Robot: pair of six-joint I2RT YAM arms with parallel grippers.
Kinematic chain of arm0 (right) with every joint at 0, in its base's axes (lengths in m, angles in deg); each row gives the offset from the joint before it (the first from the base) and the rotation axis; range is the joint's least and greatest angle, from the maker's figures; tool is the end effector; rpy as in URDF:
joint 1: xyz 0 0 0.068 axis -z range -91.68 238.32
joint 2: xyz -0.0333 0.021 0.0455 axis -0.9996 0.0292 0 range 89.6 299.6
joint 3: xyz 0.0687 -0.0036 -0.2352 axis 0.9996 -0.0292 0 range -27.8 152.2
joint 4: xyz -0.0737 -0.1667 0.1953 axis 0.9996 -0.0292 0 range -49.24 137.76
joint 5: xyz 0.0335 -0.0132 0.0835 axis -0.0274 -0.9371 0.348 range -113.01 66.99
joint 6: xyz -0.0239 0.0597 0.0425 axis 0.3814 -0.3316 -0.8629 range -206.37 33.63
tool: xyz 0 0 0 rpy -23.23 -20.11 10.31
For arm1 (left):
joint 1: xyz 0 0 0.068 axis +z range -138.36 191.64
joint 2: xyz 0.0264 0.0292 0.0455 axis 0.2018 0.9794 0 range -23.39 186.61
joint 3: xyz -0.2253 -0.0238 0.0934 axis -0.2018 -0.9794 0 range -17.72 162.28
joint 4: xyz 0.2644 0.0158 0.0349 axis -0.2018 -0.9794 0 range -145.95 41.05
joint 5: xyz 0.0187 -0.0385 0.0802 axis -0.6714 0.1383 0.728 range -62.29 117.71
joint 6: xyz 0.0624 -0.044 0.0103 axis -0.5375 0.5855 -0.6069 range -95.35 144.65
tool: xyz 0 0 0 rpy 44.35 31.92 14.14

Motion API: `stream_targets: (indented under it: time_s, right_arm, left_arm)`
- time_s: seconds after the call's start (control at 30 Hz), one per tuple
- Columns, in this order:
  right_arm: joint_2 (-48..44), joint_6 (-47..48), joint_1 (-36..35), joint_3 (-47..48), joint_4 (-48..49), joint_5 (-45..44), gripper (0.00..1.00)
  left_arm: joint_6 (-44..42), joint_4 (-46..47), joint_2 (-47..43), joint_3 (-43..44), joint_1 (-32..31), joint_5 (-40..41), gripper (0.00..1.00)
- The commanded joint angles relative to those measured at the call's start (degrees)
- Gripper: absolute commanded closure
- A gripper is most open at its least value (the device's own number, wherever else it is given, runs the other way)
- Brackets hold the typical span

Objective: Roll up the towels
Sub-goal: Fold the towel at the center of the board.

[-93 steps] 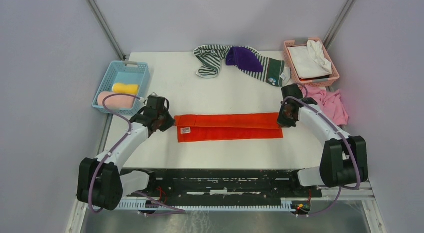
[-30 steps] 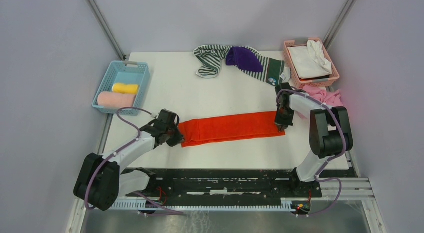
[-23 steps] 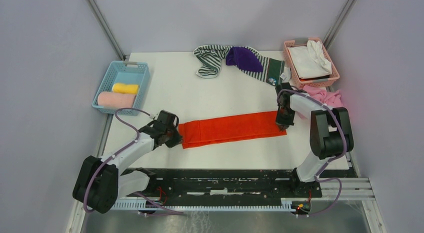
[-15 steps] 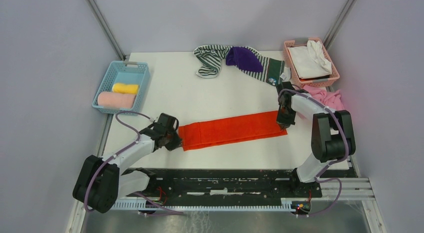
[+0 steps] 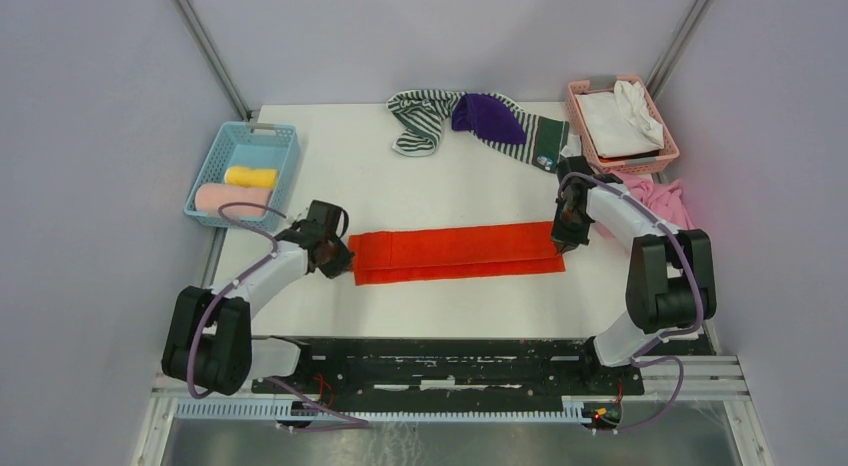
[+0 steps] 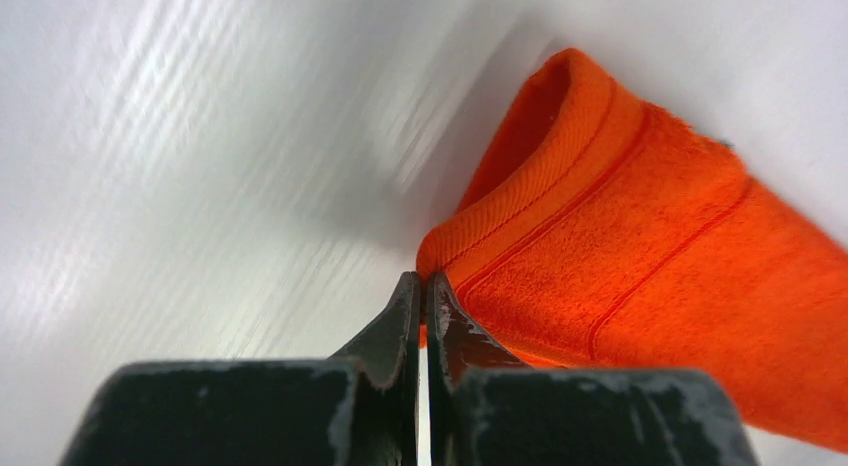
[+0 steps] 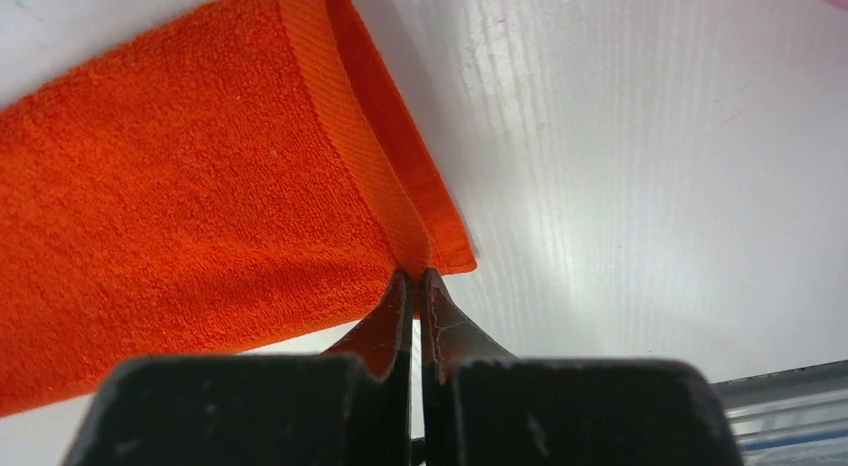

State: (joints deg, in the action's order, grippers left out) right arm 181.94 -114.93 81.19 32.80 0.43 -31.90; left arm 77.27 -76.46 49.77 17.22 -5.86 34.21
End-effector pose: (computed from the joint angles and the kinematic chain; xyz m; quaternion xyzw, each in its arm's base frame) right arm 0.2999 0.0274 0.1311 0.1916 0.9738 -0.0444 0.1140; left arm 0.2344 -0.0661 0.1036 -0.3059 0.9270 -0.0751 0.2037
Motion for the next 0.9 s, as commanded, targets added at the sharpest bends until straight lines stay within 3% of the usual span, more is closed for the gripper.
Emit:
stream_targets:
  time_s: [0.0,0.13,0.3,0.53,0.7,0.87]
  right_arm:
    - [-2.0,1.6,0.2,3.4,-1.1,1.3,1.0]
    - [-3.9,1.7,0.2,3.9,-2.3,2.1,1.0]
    - [-2.2,1.1,0.2,2.4,-3.1,-0.1,1.0]
    - [5.7,-0.4,0.2,-1.5,0.8,-5.0,1.0]
    - [9.0,-0.8,0.2,-1.3,2.2,-6.3,1.0]
    - [10.5,-0.8,0.2,-1.1,2.1,-6.7,1.0]
  left_arm:
    - [-6.3,-2.5,0.1,9.2,3.0,4.3,0.97]
    - [-6.4,-4.3,-3.7,10.7,2.6,1.7,0.97]
    - [-1.1,-2.9,-8.3,4.8,-0.7,-4.4,0.97]
    - [3.9,1.3,-7.9,-3.3,-4.3,-5.2,0.97]
    - [5.3,2.6,-5.0,-3.3,-8.3,-4.6,0.97]
    - [7.4,0.1,-8.5,-3.0,-10.8,-3.5,0.97]
